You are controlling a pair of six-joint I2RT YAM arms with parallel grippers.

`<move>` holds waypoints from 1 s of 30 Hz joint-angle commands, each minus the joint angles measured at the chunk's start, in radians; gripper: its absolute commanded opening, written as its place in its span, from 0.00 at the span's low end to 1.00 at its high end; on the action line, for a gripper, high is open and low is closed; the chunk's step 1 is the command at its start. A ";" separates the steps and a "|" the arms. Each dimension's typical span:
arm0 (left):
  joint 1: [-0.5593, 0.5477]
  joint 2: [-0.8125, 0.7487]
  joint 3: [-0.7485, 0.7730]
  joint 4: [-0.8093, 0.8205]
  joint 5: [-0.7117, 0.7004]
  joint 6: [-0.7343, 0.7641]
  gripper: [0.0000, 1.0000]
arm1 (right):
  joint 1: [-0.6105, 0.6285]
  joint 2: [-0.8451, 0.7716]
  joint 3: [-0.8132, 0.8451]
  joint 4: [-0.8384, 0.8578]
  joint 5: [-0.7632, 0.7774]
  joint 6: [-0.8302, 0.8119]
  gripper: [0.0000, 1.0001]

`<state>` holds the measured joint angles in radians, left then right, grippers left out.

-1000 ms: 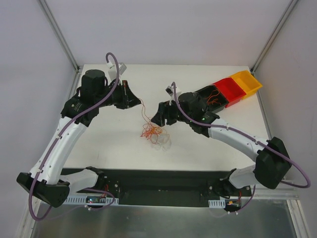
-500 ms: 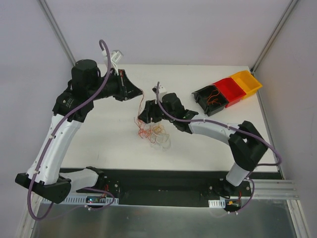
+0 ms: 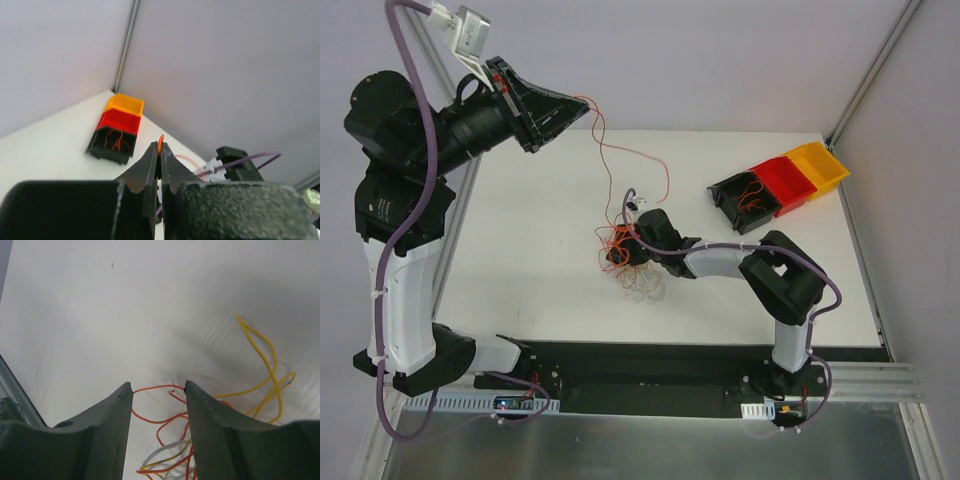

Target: Untangle the cables

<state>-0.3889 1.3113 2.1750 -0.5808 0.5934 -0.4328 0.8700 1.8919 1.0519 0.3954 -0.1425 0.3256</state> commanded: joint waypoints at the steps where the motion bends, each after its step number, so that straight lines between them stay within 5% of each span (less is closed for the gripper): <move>1: 0.001 0.055 0.176 0.027 -0.053 -0.007 0.00 | -0.038 -0.016 -0.041 0.040 0.028 0.012 0.52; 10: 0.001 0.069 0.163 0.078 -0.090 -0.017 0.00 | -0.182 -0.400 -0.066 -0.329 -0.100 -0.212 0.72; 16: 0.001 0.065 0.123 0.085 -0.090 -0.015 0.00 | -0.184 -0.654 -0.023 -0.327 -0.259 -0.351 0.82; 24: 0.001 0.042 0.063 0.085 -0.095 -0.006 0.00 | -0.040 -0.574 0.292 -0.235 -0.252 -0.330 0.83; 30: 0.001 0.046 0.063 0.088 -0.090 -0.021 0.00 | 0.035 -0.482 0.350 -0.110 -0.001 -0.301 0.76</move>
<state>-0.3889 1.3796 2.2284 -0.5491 0.5117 -0.4347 0.8742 1.3403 1.3613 0.1738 -0.3099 0.0128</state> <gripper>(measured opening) 0.006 0.811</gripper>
